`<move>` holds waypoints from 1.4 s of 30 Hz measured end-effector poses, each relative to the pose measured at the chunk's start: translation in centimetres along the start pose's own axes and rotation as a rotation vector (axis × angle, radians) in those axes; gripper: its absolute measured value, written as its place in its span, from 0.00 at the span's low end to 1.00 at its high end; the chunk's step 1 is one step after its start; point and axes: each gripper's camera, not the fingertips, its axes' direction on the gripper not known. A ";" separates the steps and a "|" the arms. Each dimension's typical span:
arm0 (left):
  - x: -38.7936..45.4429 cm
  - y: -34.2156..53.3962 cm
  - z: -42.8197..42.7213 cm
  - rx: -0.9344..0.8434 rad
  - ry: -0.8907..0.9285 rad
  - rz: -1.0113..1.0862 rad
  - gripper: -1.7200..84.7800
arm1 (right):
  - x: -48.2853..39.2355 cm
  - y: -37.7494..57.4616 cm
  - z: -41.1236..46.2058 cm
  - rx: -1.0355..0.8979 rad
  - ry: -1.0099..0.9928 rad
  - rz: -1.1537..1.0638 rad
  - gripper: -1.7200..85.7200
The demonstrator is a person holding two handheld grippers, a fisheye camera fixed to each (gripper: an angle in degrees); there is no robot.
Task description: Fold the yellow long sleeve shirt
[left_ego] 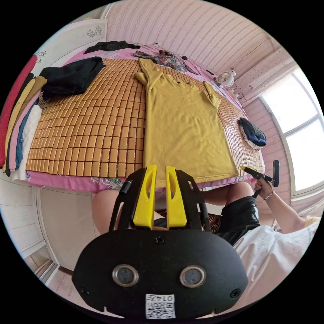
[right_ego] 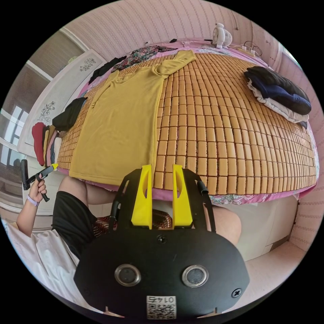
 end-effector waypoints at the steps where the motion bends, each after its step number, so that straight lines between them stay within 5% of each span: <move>1: 0.6 -0.4 0.2 0.005 0.006 0.023 0.07 | 0.7 -0.4 -0.4 0.039 0.014 0.026 0.13; 9: 10.6 -9.9 9.6 0.078 0.134 0.310 0.10 | 5.6 -7.1 -1.7 0.355 0.026 0.253 0.15; 20: 14.7 -17.3 22.8 0.043 0.020 0.363 0.08 | 9.7 -25.8 4.2 0.408 -0.025 0.207 0.15; 27: 14.1 -18.5 24.6 0.024 0.135 0.311 0.05 | 11.9 -31.0 10.5 0.280 -0.191 0.268 0.12; 30: 14.5 -18.8 25.3 0.019 0.142 0.310 0.04 | 12.2 -29.9 10.1 0.289 -0.257 0.363 0.09; 37: 16.6 -19.0 26.3 0.036 0.075 0.345 0.05 | 6.1 -19.1 -1.6 0.444 -0.336 0.014 0.07; 42: 17.6 -19.4 26.9 0.036 0.095 0.347 0.06 | 2.2 -5.8 -2.4 0.221 -0.163 -0.101 0.10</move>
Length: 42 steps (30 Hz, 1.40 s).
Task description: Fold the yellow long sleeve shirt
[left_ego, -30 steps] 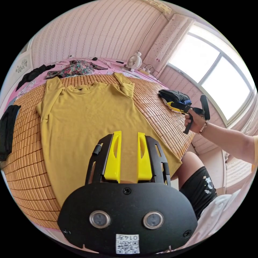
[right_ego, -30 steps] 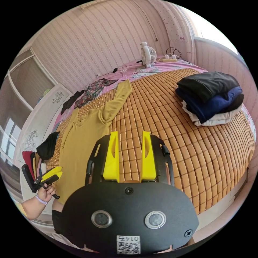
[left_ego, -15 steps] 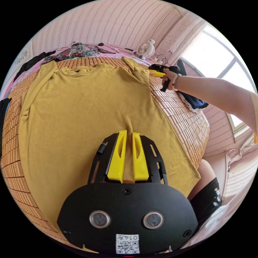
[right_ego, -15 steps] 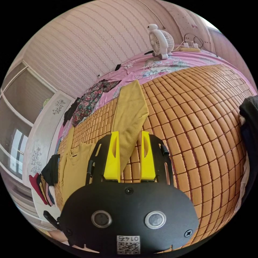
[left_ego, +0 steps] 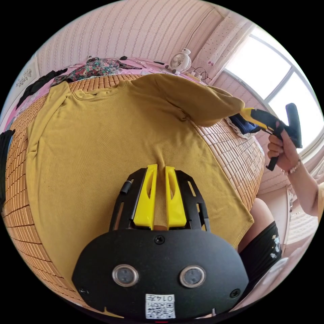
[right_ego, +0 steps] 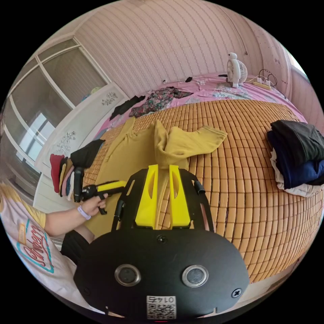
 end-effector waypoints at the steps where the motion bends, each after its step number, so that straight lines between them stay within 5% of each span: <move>1: 0.1 -0.1 0.0 0.003 -0.002 -0.003 0.06 | -0.3 2.0 0.2 -0.067 0.043 -0.029 0.10; 9: 3.8 -3.6 1.0 0.048 -0.031 0.042 0.05 | 4.0 1.0 0.4 0.066 0.221 0.033 0.12; 17: 6.1 -3.9 4.4 -0.031 -0.159 0.090 0.02 | 2.9 -1.7 8.9 -0.144 0.330 -0.204 0.05; 23: 8.0 -4.3 5.2 -0.031 -0.241 0.130 0.02 | 2.3 0.6 3.2 -0.209 0.249 -0.209 0.04; 27: 8.7 -4.7 5.5 -0.030 -0.263 0.136 0.02 | 1.0 4.1 -8.4 -0.133 0.117 -0.090 0.03; 31: 7.6 -6.1 4.7 -0.011 -0.167 0.068 0.02 | 3.5 6.5 -16.1 0.025 0.283 0.040 0.04; 34: 7.1 -8.1 3.4 0.051 -0.074 0.023 0.03 | 7.8 7.9 -17.4 0.085 0.469 0.203 0.04; 42: 9.1 -13.3 5.2 0.032 -0.056 0.162 0.07 | 10.4 11.1 -11.7 -0.038 0.307 0.231 0.11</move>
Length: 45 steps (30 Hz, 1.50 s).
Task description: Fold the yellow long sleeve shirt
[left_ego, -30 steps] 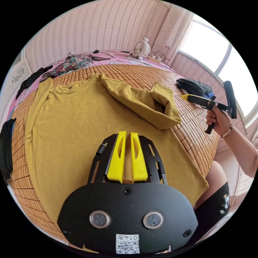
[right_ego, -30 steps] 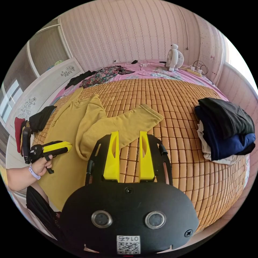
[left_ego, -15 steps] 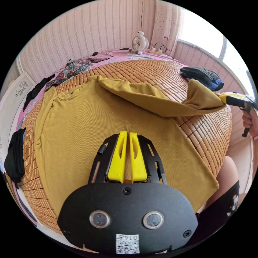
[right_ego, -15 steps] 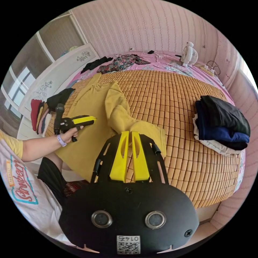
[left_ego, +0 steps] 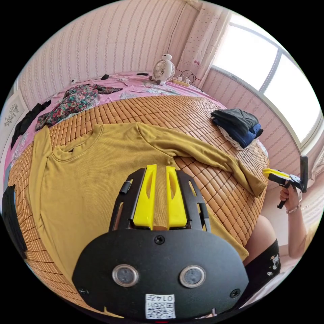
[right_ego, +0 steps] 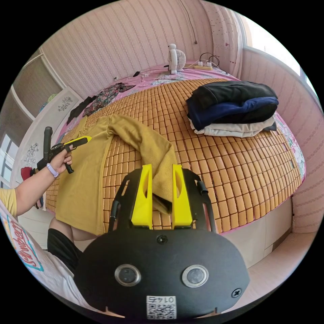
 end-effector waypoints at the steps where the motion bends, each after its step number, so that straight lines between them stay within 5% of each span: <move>1: 0.1 -0.3 0.3 -0.007 0.001 0.004 0.07 | 0.0 0.3 0.9 -0.035 -0.003 -0.004 0.12; 6: 1.0 -1.8 4.1 -0.123 0.019 0.038 0.09 | 1.8 0.8 4.1 -0.158 -0.048 0.012 0.11; 12: 1.1 -1.3 5.5 -0.159 0.002 0.066 0.09 | 11.7 1.1 -1.5 0.230 -0.446 0.406 0.05; 17: 0.6 -0.8 3.8 -0.128 0.045 0.040 0.10 | 13.2 2.2 -3.7 0.324 -0.136 0.484 0.07; 23: 0.1 2.9 -0.3 -0.126 0.096 0.050 0.10 | 6.1 -0.9 2.2 0.106 0.026 0.191 0.08; 28: 0.4 9.5 -3.5 -0.294 0.159 0.087 0.08 | -2.0 -2.5 8.0 -0.045 0.447 -0.180 0.04; 31: 1.9 14.7 -4.5 -0.446 0.188 0.131 0.06 | -2.9 -2.4 8.8 -0.015 0.499 -0.228 0.03; 35: 3.8 18.2 -5.9 -0.409 0.098 0.203 0.02 | -2.1 -3.0 9.2 -0.023 0.552 -0.180 0.03; 39: 2.1 19.0 -5.9 -0.392 0.231 0.055 0.02 | -1.6 -4.4 10.2 -0.093 0.636 -0.199 0.02; 45: 3.9 20.3 -5.5 -0.334 0.318 0.103 0.02 | -0.9 -7.3 10.4 -0.155 0.605 -0.089 0.02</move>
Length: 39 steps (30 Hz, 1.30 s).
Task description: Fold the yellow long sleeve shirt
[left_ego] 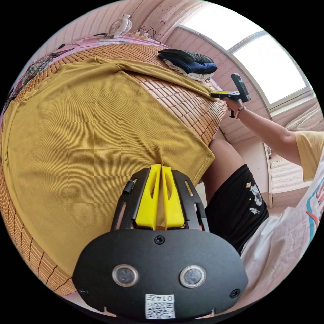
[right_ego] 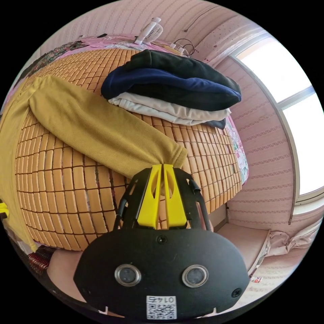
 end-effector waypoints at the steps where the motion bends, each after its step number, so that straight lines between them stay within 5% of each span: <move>1: -0.1 0.2 -0.1 0.013 0.012 -0.009 0.02 | -0.1 -0.2 -0.7 0.006 -0.015 0.022 0.02; 6: -2.1 4.6 -3.6 0.117 0.071 -0.095 0.05 | -2.2 -0.4 -5.4 0.105 0.055 0.043 0.03; 11: -4.7 11.1 -8.6 0.209 -0.214 -0.193 0.06 | -9.1 -4.4 -10.6 0.256 -0.186 -0.067 0.05; 15: -7.2 16.9 -12.4 0.370 -0.343 -0.350 0.07 | -23.3 -11.5 -14.9 0.341 -0.498 -0.358 0.07; 18: -9.2 19.9 -12.1 0.319 -0.366 -0.449 0.07 | -35.8 -15.8 -18.7 0.415 -0.616 -0.594 0.09; 22: -10.4 22.9 -11.0 0.263 -0.427 -0.460 0.07 | -52.0 -20.1 -22.8 0.467 -0.620 -0.840 0.11; 28: -10.7 26.7 -11.8 0.299 -0.408 -0.430 0.06 | -67.4 -24.0 -22.5 0.283 -0.560 -0.809 0.10; 35: -11.3 31.1 -12.9 0.366 -0.370 -0.424 0.06 | -70.9 -24.3 -21.9 0.209 -0.503 -0.754 0.07; 39: -12.2 33.5 -14.5 0.400 -0.278 -0.460 0.04 | -66.8 -20.3 -29.4 0.461 -0.864 -0.970 0.05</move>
